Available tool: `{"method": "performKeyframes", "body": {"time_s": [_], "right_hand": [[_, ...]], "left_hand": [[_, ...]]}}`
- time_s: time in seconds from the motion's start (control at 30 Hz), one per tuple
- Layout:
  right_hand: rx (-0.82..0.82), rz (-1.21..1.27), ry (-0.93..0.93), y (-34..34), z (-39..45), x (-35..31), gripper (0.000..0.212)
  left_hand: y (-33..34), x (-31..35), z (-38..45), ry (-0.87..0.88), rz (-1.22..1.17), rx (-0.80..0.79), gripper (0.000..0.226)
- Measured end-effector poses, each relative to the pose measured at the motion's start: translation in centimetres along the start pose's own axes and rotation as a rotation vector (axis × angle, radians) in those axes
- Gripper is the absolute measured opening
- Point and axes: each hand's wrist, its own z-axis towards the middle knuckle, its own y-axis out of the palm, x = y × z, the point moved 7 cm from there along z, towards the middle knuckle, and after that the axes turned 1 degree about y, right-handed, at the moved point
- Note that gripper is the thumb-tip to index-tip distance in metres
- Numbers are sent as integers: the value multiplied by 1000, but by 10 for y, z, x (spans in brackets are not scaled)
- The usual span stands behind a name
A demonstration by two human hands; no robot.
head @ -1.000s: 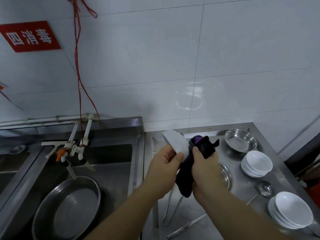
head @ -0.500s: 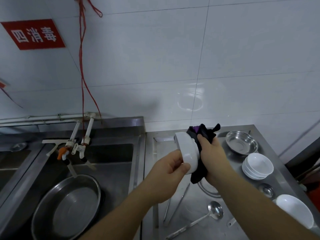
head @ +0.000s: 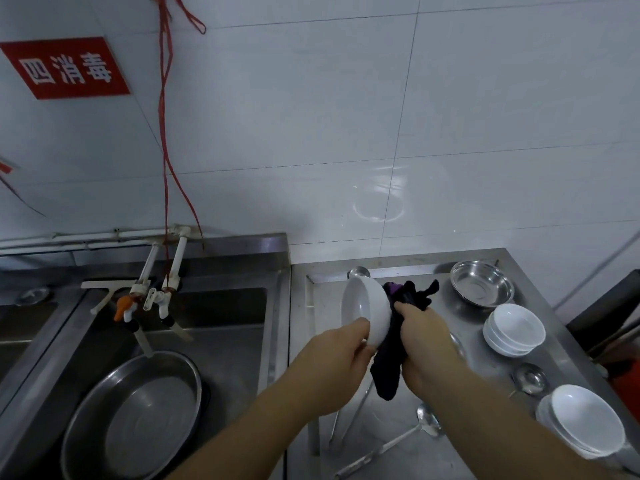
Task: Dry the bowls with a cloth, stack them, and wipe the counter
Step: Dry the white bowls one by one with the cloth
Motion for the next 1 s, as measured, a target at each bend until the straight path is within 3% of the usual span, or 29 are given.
{"method": "performKeyframes", "body": {"time_s": [0.1, 0.17, 0.23, 0.3, 0.37, 0.57, 0.67, 0.73, 0.83, 0.9, 1.0], "right_hand": [[-13, 76, -32, 3, -7, 5, 17], [-76, 80, -65, 8, -12, 10, 39], [-105, -1, -81, 10, -19, 15, 59], [-105, -43, -88, 10, -24, 21, 51], [-76, -23, -93, 8, -28, 24, 37], [-93, 156, 56, -6, -42, 49, 52], [-58, 236, 55, -22, -50, 59, 51], [-32, 296, 69, -34, -56, 64, 51], [-20, 357, 48, -61, -64, 65, 54], [-11, 355, 42, -82, -69, 65, 59], [14, 301, 29, -117, -77, 61, 59]], "left_hand": [[-3, 4, -2, 80, 89, -43, 17], [-5, 4, -4, 105, 113, -79, 6], [-4, 2, -7, 120, 156, -130, 15], [-2, 1, -11, 144, 160, -146, 19], [-2, 1, -16, 193, 139, -107, 19], [-5, -1, -26, 326, 101, 183, 32], [2, -16, -26, 162, -103, 294, 40], [20, -29, -22, -25, -325, 215, 41], [54, -26, -23, -294, -790, 28, 21], [69, -12, -28, -434, -1062, -9, 20], [86, 10, -31, -506, -1164, -7, 16]]}}
